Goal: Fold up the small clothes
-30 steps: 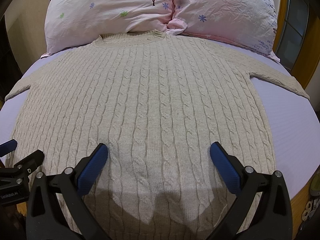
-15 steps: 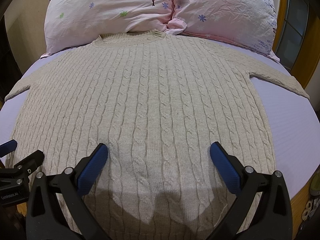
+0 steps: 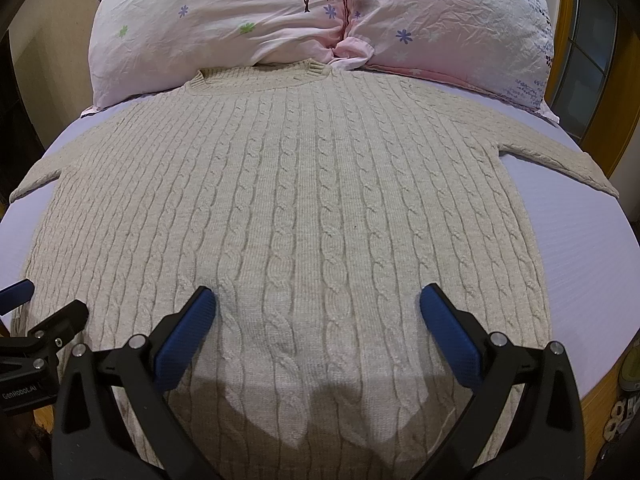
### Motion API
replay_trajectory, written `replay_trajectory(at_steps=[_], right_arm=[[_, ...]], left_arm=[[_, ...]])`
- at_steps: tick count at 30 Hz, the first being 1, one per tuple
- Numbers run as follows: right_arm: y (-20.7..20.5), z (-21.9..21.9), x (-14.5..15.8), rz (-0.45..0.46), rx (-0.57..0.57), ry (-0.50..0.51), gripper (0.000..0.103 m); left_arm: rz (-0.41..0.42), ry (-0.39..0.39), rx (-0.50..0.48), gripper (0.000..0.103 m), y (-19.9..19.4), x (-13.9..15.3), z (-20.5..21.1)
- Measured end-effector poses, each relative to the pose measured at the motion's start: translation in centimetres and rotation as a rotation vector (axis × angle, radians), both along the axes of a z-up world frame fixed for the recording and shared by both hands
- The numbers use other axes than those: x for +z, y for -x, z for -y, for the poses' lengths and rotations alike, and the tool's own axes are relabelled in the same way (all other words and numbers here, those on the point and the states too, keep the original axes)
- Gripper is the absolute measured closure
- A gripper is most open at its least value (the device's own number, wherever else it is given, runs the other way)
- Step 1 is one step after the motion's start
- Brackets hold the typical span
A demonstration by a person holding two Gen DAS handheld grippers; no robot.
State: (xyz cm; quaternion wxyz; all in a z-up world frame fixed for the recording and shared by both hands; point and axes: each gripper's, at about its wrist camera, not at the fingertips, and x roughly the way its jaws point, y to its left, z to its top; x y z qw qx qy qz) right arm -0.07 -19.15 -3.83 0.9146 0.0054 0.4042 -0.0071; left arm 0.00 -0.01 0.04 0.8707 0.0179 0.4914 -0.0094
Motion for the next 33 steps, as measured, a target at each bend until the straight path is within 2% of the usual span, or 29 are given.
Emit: replay_trajectory(at_steps=[9,12,14,15,17,20,22,23,24,25,26,28,33], right_arm=[[-0.8,-0.9,0.1,0.002,0.001,0.002,0.002],[-0.6,-1.0,0.1,0.039,0.038,-0.006,0.002],[-0.4,-0.2,0.9,0.037,0.074,-0.074,0.002],[-0.2,0.9,1.8,0.047,0.089,-0.139,0.002],[0.5,3.6,4.2,0.122,0.075,-0.231,0.002],[0.6,10.6,8.3,0.262,-0.086,-0.268,0.002],[-0.9,16.7,9.0,0.277,-0.246,-0.277,0.002],[-2.0,20.5,8.6,0.260,-0.342,-0.302,0.010],[-2.7,23.1,8.1,0.243,-0.404,-0.333,0.029],[-3.5,26.1,7.3,0.213,-0.473,-0.375,0.039],[-4.5,29.6,6.1,0.168,-0.551,-0.445,0.050],[-5.6,34.2,4.4,0.129,-0.645,-0.556,0.053],[-6.7,40.1,3.0,0.131,-0.814,-0.585,0.056]], left_arm=[[0.008,0.000,0.000,0.001,0.0,0.3,0.1],[0.034,-0.003,-0.001,0.001,-0.1,0.7,0.3],[0.045,-0.003,-0.005,0.001,0.2,0.8,0.1],[0.050,-0.003,-0.016,0.001,0.2,1.1,0.3],[0.045,0.038,-0.027,0.001,0.0,1.4,-0.4],[0.117,0.119,-0.023,0.001,-0.2,2.6,-2.6],[0.253,0.185,-0.001,0.001,-0.9,4.4,-5.3],[0.282,0.199,0.007,0.001,-1.1,4.8,-6.1],[0.322,0.223,0.025,0.001,-1.8,5.2,-7.6],[0.340,0.237,0.051,0.001,-2.7,5.4,-9.1],[0.345,0.245,0.080,0.001,-3.6,5.5,-10.6],[0.341,0.249,0.124,0.001,-5.1,5.3,-12.7],[0.324,0.250,0.283,0.001,-8.1,4.2,-17.8]])
